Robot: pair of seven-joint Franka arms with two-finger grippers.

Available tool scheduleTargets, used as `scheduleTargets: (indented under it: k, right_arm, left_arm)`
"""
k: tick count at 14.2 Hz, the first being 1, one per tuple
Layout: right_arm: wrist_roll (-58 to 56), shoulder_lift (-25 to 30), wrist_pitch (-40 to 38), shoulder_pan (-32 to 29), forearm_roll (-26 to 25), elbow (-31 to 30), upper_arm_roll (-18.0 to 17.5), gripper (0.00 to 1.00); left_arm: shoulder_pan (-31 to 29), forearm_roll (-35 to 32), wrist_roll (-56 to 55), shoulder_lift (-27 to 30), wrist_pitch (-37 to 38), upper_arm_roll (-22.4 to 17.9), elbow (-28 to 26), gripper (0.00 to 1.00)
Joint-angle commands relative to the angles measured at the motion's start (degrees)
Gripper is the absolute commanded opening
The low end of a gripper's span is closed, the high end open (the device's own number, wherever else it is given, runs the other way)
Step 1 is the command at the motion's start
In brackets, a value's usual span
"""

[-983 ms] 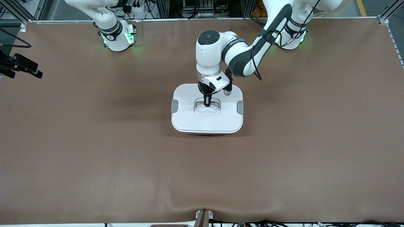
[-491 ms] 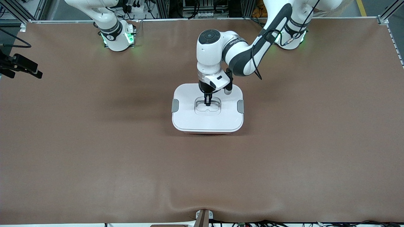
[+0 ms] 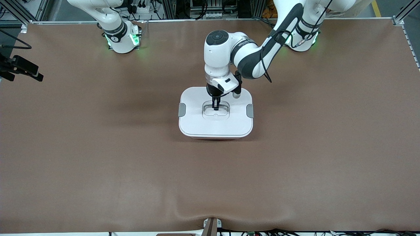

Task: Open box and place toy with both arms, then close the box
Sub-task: 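Lower the lid onto the box with the left gripper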

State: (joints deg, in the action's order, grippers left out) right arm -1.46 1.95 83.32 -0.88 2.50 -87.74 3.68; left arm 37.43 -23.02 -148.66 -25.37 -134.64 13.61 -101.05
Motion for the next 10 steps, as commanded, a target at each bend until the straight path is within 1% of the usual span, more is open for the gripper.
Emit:
scheduleTargets:
  k: [1, 2, 6, 10]
  right_arm:
    - [0.1, 0.4, -0.3, -0.8, 0.1, 0.3, -0.5, 1.0]
    - [0.1, 0.4, -0.2, -0.9, 0.1, 0.3, -0.5, 1.0]
    - [0.1, 0.4, -0.3, -0.8, 0.1, 0.3, -0.5, 1.0]
    - [0.1, 0.4, -0.1, -0.9, 0.1, 0.3, -0.5, 1.0]
  left_arm:
    - [0.2, -1.4, -0.5, 1.7, -0.5, 0.0, -1.7, 0.86]
    - [0.2, -1.4, -0.4, 1.7, -0.3, 0.0, -1.6, 1.0]
    - [0.4, -1.3, 0.9, 2.2, 0.4, 0.1, -0.7, 1.0]
    - [-0.3, -0.3, 1.0, 2.3, 4.8, 0.0, 3.6, 1.0]
